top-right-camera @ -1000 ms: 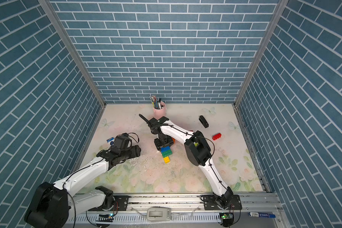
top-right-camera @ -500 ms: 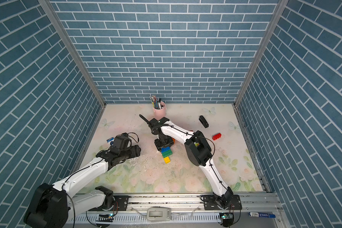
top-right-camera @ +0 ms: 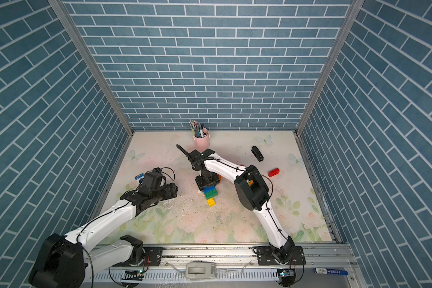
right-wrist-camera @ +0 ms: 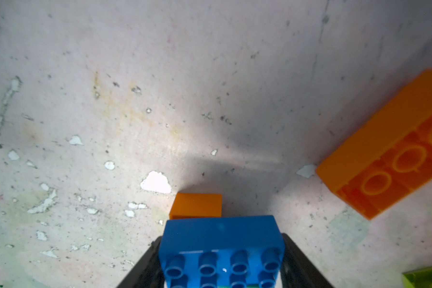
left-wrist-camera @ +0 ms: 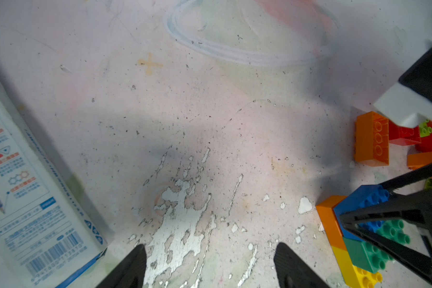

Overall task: Assemble a rectangle with lego
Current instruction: Assemble the lego brick with the lego brick.

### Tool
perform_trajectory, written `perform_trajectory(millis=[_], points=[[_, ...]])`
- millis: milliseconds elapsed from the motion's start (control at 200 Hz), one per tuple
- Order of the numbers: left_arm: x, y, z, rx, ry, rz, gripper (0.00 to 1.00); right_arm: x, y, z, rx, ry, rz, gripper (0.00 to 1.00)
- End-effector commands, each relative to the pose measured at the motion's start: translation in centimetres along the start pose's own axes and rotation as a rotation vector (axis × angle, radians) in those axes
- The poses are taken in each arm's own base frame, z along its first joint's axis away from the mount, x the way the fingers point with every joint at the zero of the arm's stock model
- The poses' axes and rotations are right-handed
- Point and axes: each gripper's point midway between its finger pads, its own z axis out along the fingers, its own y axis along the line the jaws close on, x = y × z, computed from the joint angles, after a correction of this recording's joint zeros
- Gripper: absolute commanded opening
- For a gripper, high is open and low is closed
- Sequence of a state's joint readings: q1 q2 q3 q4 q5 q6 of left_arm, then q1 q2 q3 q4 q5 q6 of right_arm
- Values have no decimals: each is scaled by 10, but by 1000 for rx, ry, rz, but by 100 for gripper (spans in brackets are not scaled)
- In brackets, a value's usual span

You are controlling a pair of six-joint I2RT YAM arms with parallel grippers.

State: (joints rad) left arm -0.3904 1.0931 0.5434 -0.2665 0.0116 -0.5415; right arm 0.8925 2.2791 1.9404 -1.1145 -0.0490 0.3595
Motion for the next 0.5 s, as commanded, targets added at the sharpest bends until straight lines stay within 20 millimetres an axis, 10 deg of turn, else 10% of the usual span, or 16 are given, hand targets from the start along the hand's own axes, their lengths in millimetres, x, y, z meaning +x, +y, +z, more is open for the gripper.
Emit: perform_trajectory(millis=[0, 495], points=[[0, 2, -1, -10, -12, 14, 82, 33, -11, 49, 68, 159, 2, 25], [-3, 2, -5, -8, -25, 13, 82, 32, -23, 63, 154, 163, 22, 20]])
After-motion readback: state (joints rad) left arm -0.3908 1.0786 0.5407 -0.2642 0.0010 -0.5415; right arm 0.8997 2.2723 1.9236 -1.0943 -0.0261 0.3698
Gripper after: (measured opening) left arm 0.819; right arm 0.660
